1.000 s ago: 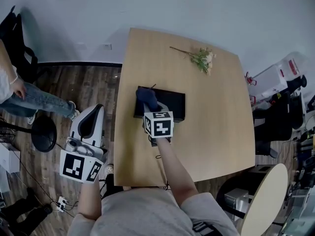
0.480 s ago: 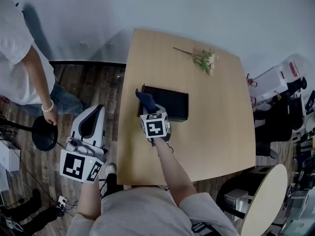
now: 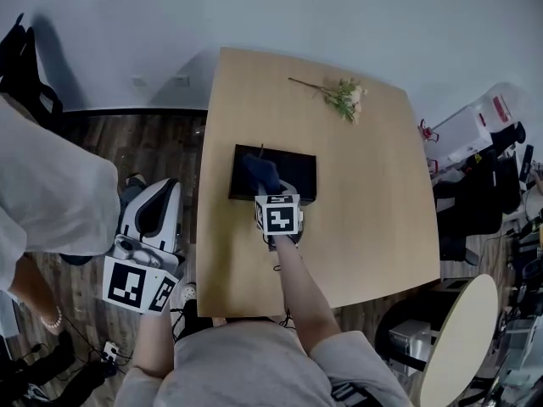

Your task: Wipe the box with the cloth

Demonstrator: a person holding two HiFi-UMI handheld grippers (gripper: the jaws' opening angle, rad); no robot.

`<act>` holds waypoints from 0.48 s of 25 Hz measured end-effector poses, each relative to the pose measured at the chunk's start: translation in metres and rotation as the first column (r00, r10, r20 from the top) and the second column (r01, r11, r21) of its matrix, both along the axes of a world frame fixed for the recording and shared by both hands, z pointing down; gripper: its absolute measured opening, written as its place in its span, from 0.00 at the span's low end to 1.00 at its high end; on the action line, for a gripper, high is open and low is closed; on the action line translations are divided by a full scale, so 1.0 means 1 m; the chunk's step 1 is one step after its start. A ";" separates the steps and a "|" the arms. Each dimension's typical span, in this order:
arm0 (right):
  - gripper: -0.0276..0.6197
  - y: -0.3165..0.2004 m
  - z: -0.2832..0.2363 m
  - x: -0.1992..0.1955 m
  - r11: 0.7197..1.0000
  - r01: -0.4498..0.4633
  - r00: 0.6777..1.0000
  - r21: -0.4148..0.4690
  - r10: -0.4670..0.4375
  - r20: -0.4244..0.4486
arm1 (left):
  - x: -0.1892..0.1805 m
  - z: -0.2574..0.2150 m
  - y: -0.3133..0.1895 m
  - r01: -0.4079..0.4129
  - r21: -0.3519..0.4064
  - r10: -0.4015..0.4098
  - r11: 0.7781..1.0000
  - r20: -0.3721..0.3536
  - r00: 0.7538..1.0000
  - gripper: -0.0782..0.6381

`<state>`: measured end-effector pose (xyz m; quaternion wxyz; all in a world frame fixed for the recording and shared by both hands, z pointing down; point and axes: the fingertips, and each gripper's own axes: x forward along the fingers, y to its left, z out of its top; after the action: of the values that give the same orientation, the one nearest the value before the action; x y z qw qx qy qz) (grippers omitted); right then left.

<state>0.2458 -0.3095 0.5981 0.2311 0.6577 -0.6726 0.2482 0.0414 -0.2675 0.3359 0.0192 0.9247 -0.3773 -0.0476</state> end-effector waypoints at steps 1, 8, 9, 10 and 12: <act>0.15 0.002 0.000 0.004 1.000 -0.008 1.000 0.000 0.008 0.000 | 0.002 0.000 0.001 -0.003 0.001 0.003 1.000 0.000 1.000 0.12; 0.15 0.015 0.002 0.040 0.998 -0.064 0.998 -0.001 0.064 -0.015 | 0.016 -0.002 0.007 -0.017 0.008 0.017 1.000 -0.001 1.000 0.12; 0.15 0.018 0.002 0.045 0.997 -0.073 0.997 -0.001 0.073 -0.016 | 0.018 -0.002 0.008 -0.019 0.009 0.019 1.000 -0.001 1.000 0.12; 0.15 0.020 0.002 0.050 0.997 -0.082 0.996 -0.002 0.082 -0.017 | 0.020 -0.002 0.009 -0.021 0.010 0.021 1.000 -0.002 1.000 0.12; 0.15 0.025 0.003 0.060 0.995 -0.099 0.995 -0.004 0.099 -0.019 | 0.024 -0.003 0.011 -0.026 0.011 0.026 1.000 -0.002 1.000 0.12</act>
<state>0.3059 -0.2848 0.6008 0.2262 0.6920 -0.6364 0.2547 0.0656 -0.2568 0.3324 0.0150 0.9295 -0.3650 -0.0506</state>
